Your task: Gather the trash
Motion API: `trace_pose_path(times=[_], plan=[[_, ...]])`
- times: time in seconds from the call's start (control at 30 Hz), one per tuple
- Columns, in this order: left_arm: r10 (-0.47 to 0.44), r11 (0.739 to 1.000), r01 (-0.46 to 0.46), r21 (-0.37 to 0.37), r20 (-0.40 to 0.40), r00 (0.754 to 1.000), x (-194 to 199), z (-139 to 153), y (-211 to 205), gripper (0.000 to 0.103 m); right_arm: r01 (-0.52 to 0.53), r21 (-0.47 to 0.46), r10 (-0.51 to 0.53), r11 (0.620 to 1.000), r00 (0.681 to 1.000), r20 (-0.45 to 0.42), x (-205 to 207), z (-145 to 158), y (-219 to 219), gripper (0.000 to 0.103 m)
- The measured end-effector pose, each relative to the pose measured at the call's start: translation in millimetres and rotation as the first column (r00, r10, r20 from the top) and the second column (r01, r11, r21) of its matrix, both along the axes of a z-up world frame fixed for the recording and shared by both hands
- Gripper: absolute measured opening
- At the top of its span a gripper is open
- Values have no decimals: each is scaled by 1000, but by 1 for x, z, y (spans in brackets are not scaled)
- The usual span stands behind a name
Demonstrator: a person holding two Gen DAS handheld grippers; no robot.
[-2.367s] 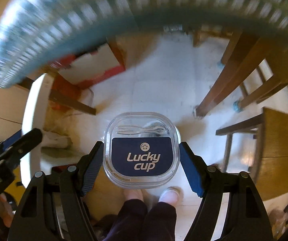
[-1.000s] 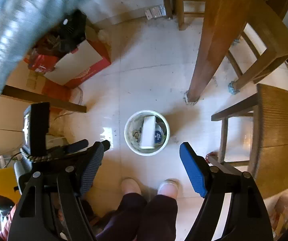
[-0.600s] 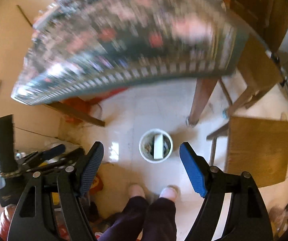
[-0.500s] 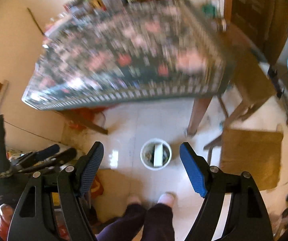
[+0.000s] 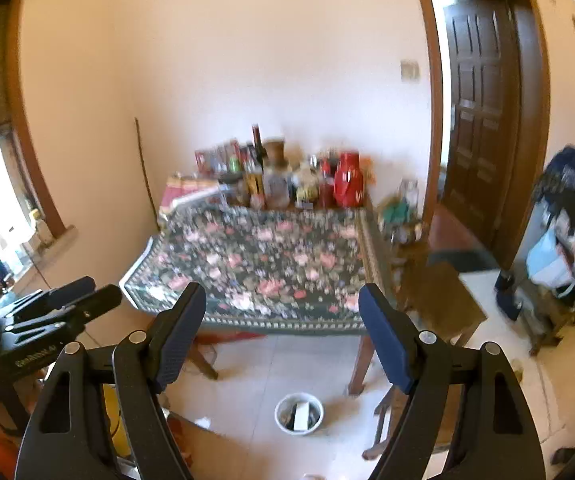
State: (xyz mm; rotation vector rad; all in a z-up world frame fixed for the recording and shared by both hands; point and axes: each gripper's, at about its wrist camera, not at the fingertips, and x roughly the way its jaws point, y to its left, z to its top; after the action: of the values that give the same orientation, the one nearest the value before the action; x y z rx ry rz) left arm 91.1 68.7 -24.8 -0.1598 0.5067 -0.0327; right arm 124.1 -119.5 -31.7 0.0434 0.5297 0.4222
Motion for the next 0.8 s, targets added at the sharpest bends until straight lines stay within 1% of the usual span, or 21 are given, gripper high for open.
trace_pose_path(times=[0.03,0.1,0.13,0.17,0.23,0.27,0.3,0.43,0.63,0.8], plan=[[-3,1000,3,-4,29,1000,-18,7,0,69,-3,2,3,1000,1000,16,-9,4,1,78],[-5,1000,5,1,71,997,-47,18,0,81,-13,5,13,1000,998,56,-36,11,4,88],[-4,1000,3,12,86,996,-61,22,0,94,-13,5,12,1000,997,71,-43,13,5,89],[-2,1000,0,21,95,996,-71,23,1,101,-8,3,8,1000,996,86,-55,14,6,89],[-5,999,1,39,105,994,-86,26,-1,101,-7,-5,8,1000,996,92,-65,14,10,93],[-8,999,3,49,105,994,-93,27,-2,101,-9,-6,9,1000,996,92,-68,13,11,97],[-9,998,3,56,103,995,-98,26,-2,101,-9,-5,10,1000,995,94,-72,12,11,99],[-13,999,8,51,100,995,-111,24,-1,101,-7,-13,8,1000,995,100,-84,11,13,99],[-17,999,13,44,103,995,-117,22,-1,101,1,-20,1,1000,995,104,-101,16,10,99],[-18,999,13,46,105,994,-120,22,-3,101,5,-13,-3,1000,995,100,-103,16,4,99]])
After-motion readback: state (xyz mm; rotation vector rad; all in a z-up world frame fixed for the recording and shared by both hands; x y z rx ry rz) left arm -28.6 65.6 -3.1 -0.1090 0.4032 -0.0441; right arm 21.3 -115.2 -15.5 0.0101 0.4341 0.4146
